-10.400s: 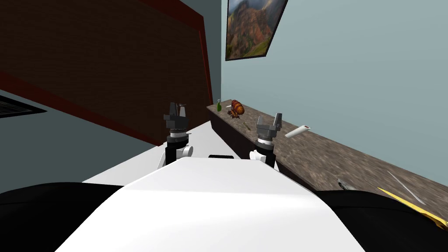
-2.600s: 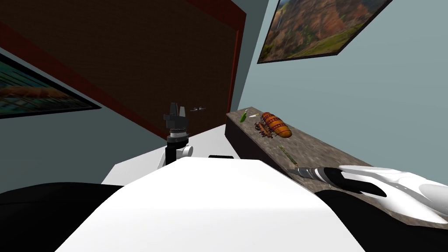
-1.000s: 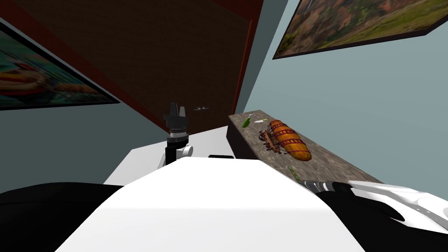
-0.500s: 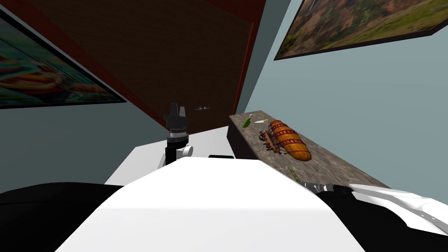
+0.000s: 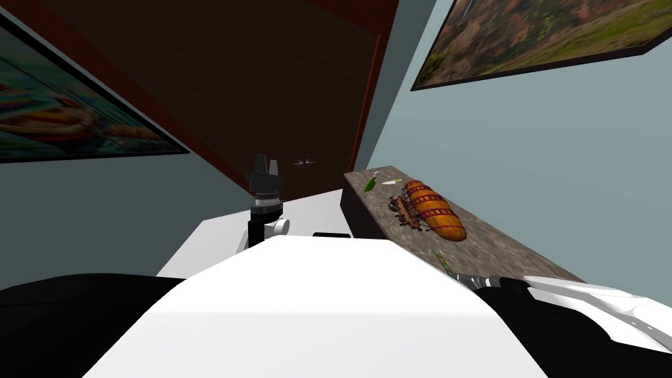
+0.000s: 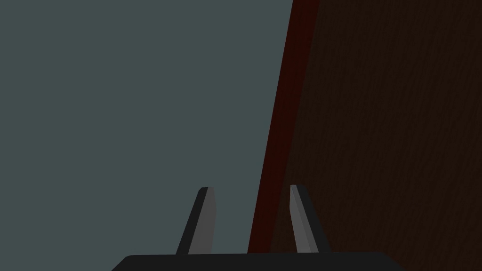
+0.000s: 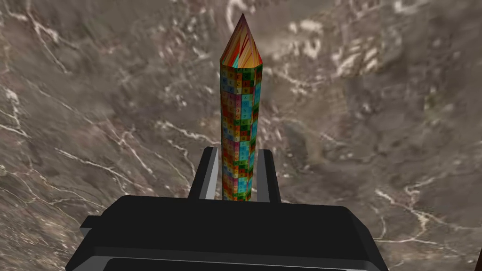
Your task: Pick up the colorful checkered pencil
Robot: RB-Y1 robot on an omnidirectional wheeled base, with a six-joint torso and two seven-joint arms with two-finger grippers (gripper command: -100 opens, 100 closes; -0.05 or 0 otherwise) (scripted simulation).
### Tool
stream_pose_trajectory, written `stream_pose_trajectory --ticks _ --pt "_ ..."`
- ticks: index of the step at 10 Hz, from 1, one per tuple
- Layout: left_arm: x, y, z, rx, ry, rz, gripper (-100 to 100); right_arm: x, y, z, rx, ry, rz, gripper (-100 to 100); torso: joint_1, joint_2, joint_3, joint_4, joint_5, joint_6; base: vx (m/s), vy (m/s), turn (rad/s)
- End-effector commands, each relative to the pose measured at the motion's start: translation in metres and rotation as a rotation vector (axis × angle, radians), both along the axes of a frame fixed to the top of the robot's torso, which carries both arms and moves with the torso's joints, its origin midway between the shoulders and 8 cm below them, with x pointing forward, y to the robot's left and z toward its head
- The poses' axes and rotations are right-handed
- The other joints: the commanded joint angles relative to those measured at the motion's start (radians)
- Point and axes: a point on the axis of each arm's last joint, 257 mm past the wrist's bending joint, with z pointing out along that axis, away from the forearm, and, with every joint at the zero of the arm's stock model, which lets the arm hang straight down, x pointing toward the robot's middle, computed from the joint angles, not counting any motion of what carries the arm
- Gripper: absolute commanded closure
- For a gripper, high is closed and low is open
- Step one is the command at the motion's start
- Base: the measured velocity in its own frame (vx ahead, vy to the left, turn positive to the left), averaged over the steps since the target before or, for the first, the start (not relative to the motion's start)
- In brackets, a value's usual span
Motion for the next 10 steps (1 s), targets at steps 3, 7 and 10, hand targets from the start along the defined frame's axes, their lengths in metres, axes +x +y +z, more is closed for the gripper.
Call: stream_pose_trajectory --ticks 3,7,10 --pt "0.0 0.0 0.0 0.0 0.0 0.0 0 0.011 -0.003 0.005 0.0 0.001 0.032 100 0.0 0.0 0.0 0.0 0.0 0.0 0.01 0.004 -0.06" --pt "0.0 0.0 0.0 0.0 0.0 0.0 0 0.04 -0.007 0.016 0.0 0.003 0.108 100 0.001 -0.003 -0.002 -0.001 0.0 -0.001 0.049 0.021 -0.183" --pt "0.0 0.0 0.0 0.0 0.0 0.0 0 0.041 -0.006 0.017 0.0 0.003 0.109 0 0.002 -0.002 -0.001 -0.001 0.001 0.0 0.028 0.02 -0.122"
